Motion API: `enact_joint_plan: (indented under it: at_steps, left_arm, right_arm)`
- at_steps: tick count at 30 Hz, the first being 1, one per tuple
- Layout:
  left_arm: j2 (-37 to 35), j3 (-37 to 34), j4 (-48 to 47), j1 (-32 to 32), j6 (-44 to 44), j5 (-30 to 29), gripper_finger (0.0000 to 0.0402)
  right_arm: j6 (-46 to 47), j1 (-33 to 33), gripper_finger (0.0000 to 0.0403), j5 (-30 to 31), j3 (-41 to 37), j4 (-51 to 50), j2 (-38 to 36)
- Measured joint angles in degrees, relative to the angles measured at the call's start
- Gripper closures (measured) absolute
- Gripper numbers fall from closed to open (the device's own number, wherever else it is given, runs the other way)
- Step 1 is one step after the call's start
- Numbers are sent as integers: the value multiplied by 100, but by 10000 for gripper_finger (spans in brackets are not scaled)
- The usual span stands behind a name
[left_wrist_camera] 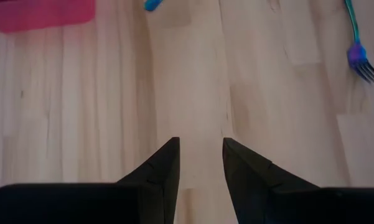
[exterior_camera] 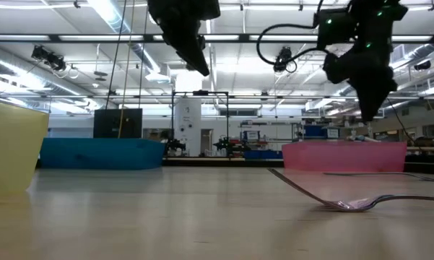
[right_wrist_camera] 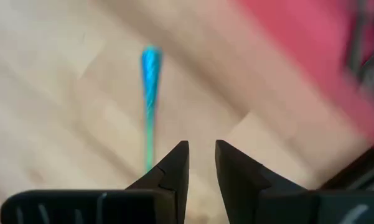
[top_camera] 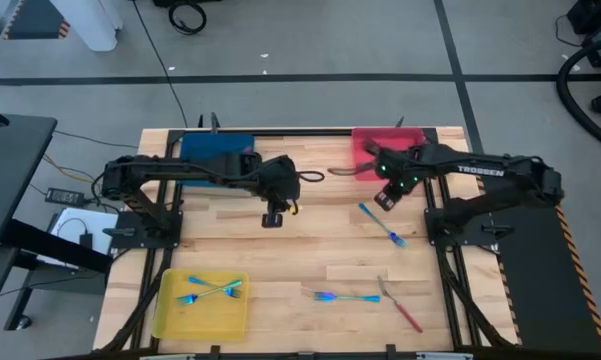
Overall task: Sort silverware by color (type)
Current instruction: Put the red fork into the blue bin
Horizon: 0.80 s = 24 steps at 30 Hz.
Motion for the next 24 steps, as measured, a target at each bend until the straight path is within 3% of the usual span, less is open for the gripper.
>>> enact_joint_plan:
  at_steps: [13,18,24]
  left_arm:
    - [2,-4,-1204,-409,-448,-7,280]
    - [2,-4,-1824,-647,-526,-7,280]
    - [2,-4,-2204,-924,-749,-7,280]
  right_arm:
    - [2610,2597,315,-52,0,-370,-185]
    - [2904,3330,316,-7,0,-300,19]
    - [2991,3760,316,-89,0,25,393]
